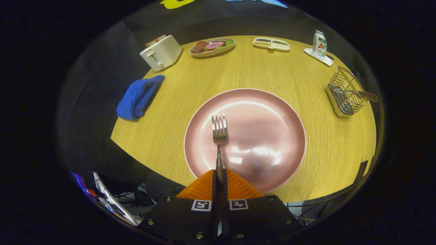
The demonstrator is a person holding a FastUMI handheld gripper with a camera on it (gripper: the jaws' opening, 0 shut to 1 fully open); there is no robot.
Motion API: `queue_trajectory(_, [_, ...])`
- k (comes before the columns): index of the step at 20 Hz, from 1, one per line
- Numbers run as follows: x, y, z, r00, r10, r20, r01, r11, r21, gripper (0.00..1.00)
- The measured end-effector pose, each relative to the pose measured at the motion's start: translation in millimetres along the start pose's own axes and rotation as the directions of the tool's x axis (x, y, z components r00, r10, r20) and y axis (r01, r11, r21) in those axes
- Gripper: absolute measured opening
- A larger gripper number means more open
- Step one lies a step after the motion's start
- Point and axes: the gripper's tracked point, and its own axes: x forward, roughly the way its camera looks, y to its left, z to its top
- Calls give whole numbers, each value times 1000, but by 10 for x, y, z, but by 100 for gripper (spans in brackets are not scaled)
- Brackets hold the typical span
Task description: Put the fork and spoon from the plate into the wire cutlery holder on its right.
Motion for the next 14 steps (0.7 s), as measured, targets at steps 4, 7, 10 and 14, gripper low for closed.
queue_trajectory(4, [-66, -78, 109, 1000, -6, 21, 6, 1000, 11, 5])
queue_trajectory(7, [-167, -216, 258, 998, -19, 51, 18, 999, 26, 5])
queue_trajectory(10, [-296, -455, 455, 995, -49, 90, 44, 998, 55, 5])
queue_trajectory(14, [-500, -851, 690, 985, -101, 139, 86, 990, 111, 5])
